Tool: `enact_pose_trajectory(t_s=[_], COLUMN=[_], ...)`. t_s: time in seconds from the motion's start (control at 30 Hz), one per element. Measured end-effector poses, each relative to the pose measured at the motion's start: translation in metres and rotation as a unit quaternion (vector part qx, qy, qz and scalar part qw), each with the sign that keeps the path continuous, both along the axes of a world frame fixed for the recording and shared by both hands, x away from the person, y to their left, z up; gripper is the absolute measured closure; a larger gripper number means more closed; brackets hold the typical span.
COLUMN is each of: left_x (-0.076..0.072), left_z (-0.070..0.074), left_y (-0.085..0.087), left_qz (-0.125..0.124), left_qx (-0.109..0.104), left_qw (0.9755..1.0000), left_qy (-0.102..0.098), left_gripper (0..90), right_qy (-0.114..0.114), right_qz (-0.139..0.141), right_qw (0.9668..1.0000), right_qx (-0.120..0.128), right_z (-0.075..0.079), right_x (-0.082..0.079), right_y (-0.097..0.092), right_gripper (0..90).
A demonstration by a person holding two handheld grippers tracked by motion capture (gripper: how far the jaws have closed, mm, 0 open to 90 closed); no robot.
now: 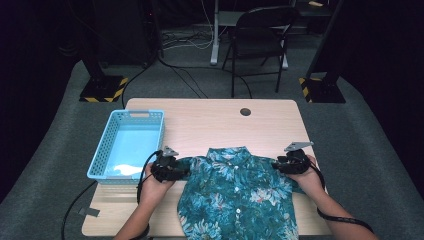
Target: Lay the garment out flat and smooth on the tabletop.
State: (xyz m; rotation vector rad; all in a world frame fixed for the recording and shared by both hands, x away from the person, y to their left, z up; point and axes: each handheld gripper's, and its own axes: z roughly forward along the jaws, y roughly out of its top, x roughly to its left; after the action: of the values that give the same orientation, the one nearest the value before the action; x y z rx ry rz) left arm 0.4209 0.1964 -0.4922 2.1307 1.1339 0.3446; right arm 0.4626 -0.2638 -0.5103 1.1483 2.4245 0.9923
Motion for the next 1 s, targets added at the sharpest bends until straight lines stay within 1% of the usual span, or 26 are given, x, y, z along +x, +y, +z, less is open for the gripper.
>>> enact_pose_trajectory(t_s=[0.03,0.1,0.13,0.2,0.27,0.3,0.33,0.37,0.4,0.5,0.53,0.63,0.7,0.73,0.77,0.9,1.0], left_x=[0.000,0.001,0.001,0.002,0.003,0.002,0.003,0.003,0.003,0.006,0.007,0.011,0.011,0.012,0.013,0.014,0.014], left_z=[-0.002,-0.005,-0.007,-0.012,-0.017,-0.018,-0.018,-0.018,-0.018,-0.019,-0.019,-0.018,-0.018,-0.016,-0.015,-0.013,-0.012], left_y=[-0.002,-0.006,-0.008,-0.012,-0.015,-0.014,-0.014,-0.014,-0.014,-0.015,-0.016,-0.017,-0.017,-0.022,-0.024,-0.025,-0.024], left_qz=[-0.001,-0.007,-0.008,-0.010,-0.015,-0.017,-0.016,-0.019,-0.022,-0.029,-0.028,-0.033,-0.033,-0.046,-0.047,-0.047,-0.047], left_qx=[0.001,0.020,0.030,0.048,0.068,0.062,0.057,0.057,0.054,0.050,0.046,0.043,0.043,0.069,0.076,0.088,0.094], left_qw=[1.0000,0.9998,0.9995,0.9988,0.9976,0.9979,0.9982,0.9982,0.9983,0.9983,0.9985,0.9985,0.9985,0.9965,0.9960,0.9949,0.9944], left_qy=[0.003,0.001,-0.001,-0.002,0.003,-0.003,-0.001,-0.001,-0.003,-0.007,-0.005,-0.001,-0.001,-0.006,-0.006,-0.008,-0.010], left_gripper=[45.4,45.9,46.2,47.3,49.8,51.0,52.8,54.8,56.8,66.9,70.0,83.2,83.2,83.2,86.5,86.7,86.7], right_qy=[0.003,-0.003,-0.004,-0.004,-0.002,-0.001,0.001,0.002,0.003,0.002,0.002,0.001,0.001,0.001,0.002,-0.007,-0.013], right_qz=[0.003,0.011,0.014,0.018,0.024,0.025,0.026,0.028,0.029,0.028,0.027,0.014,0.014,0.014,-0.008,-0.035,-0.062], right_qw=[1.0000,0.9999,0.9998,0.9997,0.9996,0.9996,0.9996,0.9996,0.9996,0.9996,0.9996,0.9999,0.9999,0.9999,0.9999,0.9994,0.9979], right_qx=[-0.004,-0.013,-0.017,-0.017,-0.014,-0.012,-0.011,-0.009,-0.007,-0.007,-0.008,-0.002,-0.002,-0.002,0.012,0.006,0.005], right_z=[-0.001,-0.003,-0.003,-0.002,-0.002,-0.002,-0.002,-0.002,-0.002,-0.002,-0.002,-0.003,-0.003,-0.003,-0.004,-0.004,-0.004], right_x=[0.001,0.000,-0.001,-0.001,-0.002,-0.002,-0.002,-0.002,-0.001,0.001,0.002,0.007,0.007,0.007,0.013,0.021,0.027], right_y=[0.001,0.002,0.003,0.004,0.005,0.005,0.005,0.006,0.006,0.007,0.007,0.004,0.004,0.004,-0.002,-0.009,-0.018], right_gripper=[53.0,54.0,56.6,65.6,73.6,77.8,81.3,83.8,85.5,87.6,87.8,88.2,88.2,88.2,88.4,88.5,88.5])
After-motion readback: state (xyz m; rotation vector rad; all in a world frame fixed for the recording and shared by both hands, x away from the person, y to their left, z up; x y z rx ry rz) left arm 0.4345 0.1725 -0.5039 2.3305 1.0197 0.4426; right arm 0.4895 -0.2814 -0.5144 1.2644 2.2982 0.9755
